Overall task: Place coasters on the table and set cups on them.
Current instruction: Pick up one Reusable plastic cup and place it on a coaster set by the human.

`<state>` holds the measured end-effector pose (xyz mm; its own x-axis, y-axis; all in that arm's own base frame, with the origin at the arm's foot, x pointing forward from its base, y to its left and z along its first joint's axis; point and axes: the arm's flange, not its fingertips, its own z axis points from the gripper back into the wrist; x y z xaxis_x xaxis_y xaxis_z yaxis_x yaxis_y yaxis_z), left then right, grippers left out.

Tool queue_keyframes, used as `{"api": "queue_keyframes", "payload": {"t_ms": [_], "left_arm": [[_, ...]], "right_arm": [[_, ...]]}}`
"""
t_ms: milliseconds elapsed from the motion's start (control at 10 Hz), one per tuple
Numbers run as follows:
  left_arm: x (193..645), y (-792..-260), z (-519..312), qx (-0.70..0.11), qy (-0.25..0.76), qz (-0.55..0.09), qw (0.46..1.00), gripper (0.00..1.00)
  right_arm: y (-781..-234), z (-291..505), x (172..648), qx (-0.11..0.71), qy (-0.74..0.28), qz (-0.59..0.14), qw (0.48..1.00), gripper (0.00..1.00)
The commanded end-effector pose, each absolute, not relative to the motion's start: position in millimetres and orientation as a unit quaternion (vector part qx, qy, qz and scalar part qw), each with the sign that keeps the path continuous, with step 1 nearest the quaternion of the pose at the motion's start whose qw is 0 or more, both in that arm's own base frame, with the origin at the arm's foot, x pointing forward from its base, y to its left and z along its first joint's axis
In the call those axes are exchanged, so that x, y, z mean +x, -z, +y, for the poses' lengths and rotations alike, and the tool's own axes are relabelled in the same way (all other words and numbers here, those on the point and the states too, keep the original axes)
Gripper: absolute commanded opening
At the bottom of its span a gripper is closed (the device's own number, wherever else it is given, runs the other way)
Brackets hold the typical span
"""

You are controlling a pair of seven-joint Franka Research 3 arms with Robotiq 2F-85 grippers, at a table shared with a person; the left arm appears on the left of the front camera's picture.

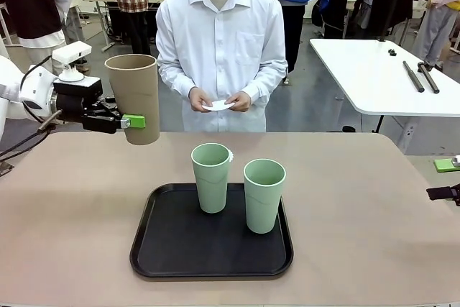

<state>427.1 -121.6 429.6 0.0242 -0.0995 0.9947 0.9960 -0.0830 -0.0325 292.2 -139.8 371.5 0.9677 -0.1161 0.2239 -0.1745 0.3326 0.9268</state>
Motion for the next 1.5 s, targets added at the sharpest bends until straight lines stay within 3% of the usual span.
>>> {"api": "queue_keyframes", "payload": {"t_ms": [0, 300, 600, 1400], "left_arm": [[463.4, -422.8, -124.8, -0.514, 0.545, -0.433, 0.501, 0.82], [559.2, -394.3, -143.2, -0.541, 0.565, -0.391, 0.484, 0.82], [621.9, -368.5, -184.3, -0.529, 0.588, -0.396, 0.467, 0.82], [679.7, -311.5, -280.2, -0.535, 0.58, -0.415, 0.453, 0.82]], "right_arm": [[-371.0, -140.5, 294.0, 0.582, -0.018, -0.132, 0.802, 1.0], [-371.0, -140.5, 294.0, 0.582, -0.018, -0.132, 0.802, 1.0], [-371.0, -140.5, 294.0, 0.582, -0.018, -0.132, 0.802, 1.0], [-371.0, -140.5, 294.0, 0.582, -0.018, -0.132, 0.802, 1.0]]}}
